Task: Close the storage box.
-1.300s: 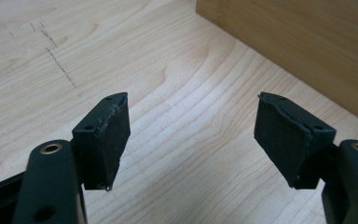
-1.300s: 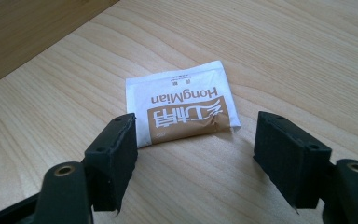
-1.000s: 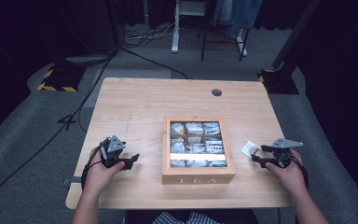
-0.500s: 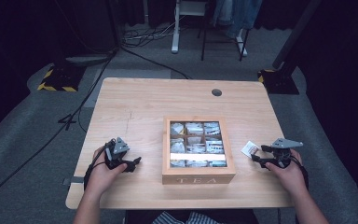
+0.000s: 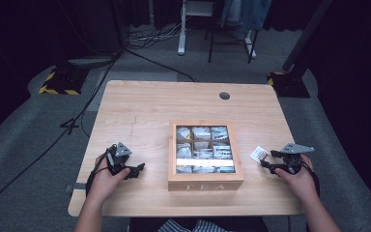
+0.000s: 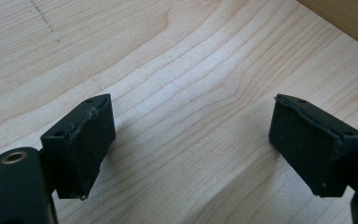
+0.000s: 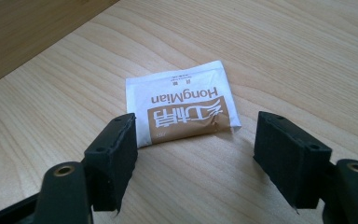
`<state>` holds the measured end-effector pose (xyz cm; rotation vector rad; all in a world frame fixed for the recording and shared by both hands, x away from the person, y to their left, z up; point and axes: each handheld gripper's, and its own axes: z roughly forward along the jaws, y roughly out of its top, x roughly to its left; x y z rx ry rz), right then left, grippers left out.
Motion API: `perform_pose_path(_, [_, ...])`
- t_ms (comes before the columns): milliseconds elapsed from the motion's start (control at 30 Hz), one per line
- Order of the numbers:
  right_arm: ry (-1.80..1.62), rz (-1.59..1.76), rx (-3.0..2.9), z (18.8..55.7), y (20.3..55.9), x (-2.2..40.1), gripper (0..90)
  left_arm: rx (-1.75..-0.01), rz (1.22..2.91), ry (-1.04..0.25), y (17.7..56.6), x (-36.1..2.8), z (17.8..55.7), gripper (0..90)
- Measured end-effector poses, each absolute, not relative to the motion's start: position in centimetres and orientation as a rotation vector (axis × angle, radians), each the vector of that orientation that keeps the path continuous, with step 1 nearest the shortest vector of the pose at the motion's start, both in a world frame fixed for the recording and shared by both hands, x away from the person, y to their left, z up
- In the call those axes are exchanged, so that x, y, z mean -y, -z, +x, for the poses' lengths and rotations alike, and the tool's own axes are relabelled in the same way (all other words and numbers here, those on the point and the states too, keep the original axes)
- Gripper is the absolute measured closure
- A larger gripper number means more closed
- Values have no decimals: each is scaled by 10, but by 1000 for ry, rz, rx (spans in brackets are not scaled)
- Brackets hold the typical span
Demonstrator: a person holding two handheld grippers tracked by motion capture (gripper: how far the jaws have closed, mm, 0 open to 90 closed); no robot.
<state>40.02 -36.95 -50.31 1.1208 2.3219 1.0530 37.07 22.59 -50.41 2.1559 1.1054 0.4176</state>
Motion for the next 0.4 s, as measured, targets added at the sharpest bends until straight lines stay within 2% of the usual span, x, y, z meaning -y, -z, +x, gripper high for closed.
perform_pose_path(400, [-1053,1121,-2322,400,503,370,305,-1109,2154,-413,504,-227,371,151])
